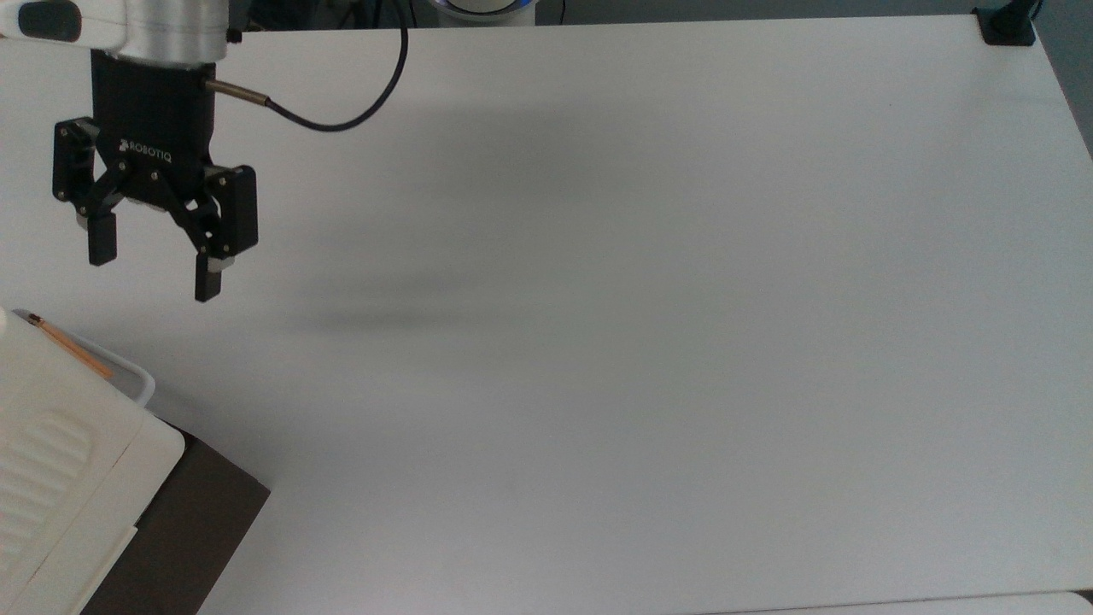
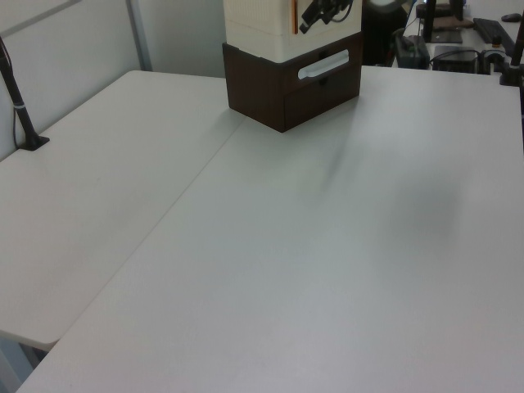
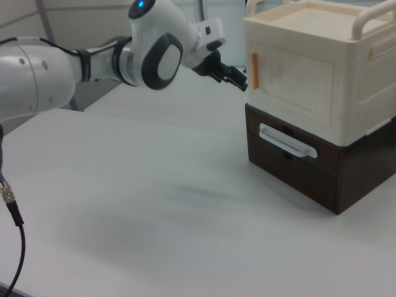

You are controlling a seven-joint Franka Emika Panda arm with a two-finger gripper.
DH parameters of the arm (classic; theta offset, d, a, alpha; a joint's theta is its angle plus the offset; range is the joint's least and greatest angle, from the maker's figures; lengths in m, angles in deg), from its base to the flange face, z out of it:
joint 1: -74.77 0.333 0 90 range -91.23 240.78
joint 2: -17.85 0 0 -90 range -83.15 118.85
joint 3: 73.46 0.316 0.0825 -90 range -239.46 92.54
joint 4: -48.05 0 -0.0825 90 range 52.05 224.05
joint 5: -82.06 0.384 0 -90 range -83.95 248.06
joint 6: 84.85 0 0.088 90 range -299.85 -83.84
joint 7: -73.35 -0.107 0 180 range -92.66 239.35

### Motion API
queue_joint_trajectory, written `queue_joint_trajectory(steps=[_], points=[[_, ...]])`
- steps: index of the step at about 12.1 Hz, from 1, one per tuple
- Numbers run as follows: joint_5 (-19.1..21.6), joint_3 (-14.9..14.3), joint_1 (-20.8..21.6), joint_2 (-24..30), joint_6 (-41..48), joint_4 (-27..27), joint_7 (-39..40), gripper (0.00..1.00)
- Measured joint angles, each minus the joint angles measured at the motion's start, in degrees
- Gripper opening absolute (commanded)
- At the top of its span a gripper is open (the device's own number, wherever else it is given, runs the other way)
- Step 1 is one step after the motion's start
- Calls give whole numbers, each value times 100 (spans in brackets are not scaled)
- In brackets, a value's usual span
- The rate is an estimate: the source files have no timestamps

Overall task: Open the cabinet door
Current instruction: 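Lower the gripper onto the orange handle and close it around the handle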

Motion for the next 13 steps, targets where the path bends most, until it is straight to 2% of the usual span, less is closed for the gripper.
queue_joint_trajectory(steps=[4, 6, 8, 11, 13], points=[[-8, -22, -44, -340, -1251, -9, -79, 90], [-8, -59, -104, -382, -1328, -77, -91, 80], [-20, -61, -176, -462, -1332, -225, -91, 77], [-110, -62, -292, -683, -1355, -456, -93, 62], [-116, -62, -304, -737, -1446, -507, -97, 44]])
